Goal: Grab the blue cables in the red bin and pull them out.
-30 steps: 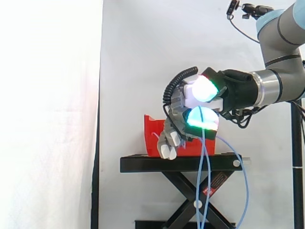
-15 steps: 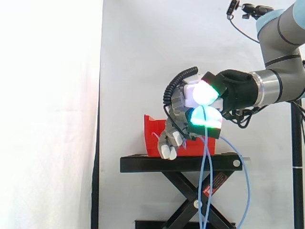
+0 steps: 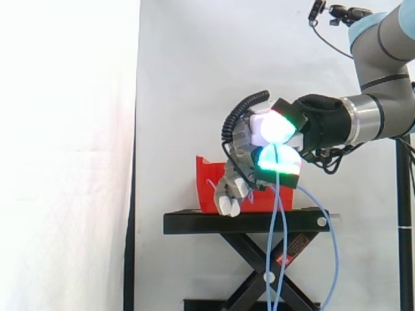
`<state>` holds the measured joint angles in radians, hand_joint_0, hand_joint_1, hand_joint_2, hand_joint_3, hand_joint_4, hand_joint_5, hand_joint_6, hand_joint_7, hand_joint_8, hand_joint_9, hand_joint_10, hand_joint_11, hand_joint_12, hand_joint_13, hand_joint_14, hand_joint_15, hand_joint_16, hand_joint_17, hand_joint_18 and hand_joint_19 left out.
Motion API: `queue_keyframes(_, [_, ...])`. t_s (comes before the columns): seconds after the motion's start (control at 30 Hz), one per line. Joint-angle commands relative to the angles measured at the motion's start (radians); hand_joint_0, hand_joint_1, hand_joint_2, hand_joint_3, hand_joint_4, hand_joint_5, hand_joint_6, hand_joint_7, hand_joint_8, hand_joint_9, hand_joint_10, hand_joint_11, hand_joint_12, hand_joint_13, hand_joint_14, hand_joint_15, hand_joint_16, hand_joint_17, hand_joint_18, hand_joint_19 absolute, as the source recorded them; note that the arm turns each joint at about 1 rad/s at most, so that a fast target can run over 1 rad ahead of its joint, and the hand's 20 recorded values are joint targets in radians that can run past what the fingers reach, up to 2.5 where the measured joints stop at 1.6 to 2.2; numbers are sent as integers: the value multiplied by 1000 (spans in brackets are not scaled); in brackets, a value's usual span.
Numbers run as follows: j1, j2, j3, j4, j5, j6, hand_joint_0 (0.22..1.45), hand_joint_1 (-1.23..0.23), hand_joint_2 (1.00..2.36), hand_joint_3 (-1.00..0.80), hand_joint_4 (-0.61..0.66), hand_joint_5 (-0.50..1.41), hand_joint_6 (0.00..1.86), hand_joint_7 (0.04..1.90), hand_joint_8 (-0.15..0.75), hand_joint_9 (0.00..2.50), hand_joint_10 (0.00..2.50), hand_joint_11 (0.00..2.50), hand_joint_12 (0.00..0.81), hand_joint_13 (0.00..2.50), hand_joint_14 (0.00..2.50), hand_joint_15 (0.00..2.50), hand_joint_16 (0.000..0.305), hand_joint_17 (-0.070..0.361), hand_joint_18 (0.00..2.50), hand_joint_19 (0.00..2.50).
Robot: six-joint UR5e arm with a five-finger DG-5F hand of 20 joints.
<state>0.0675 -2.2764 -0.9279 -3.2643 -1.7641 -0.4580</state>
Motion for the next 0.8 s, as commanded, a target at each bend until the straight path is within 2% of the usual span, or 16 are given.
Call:
queue_keyframes(0.0, [0,0,0,2,0,0,922,-912,1003,-912,286,1049,179,744,301,991,19,541,337,725,18,466,41,91,514,621])
queue_keyframes(0.13, [0,0,0,2,2,0,927,-918,1004,-911,276,1015,228,723,298,996,20,557,337,724,20,463,41,91,515,613])
queue_keyframes(0.43, [0,0,3,2,0,0,948,-921,1003,-914,271,1009,283,709,293,1121,24,764,349,907,24,634,41,92,551,632])
queue_keyframes(0.77, [0,0,4,3,0,0,952,-919,1003,-933,248,1002,292,707,286,1093,26,830,369,1169,27,1001,41,92,631,700])
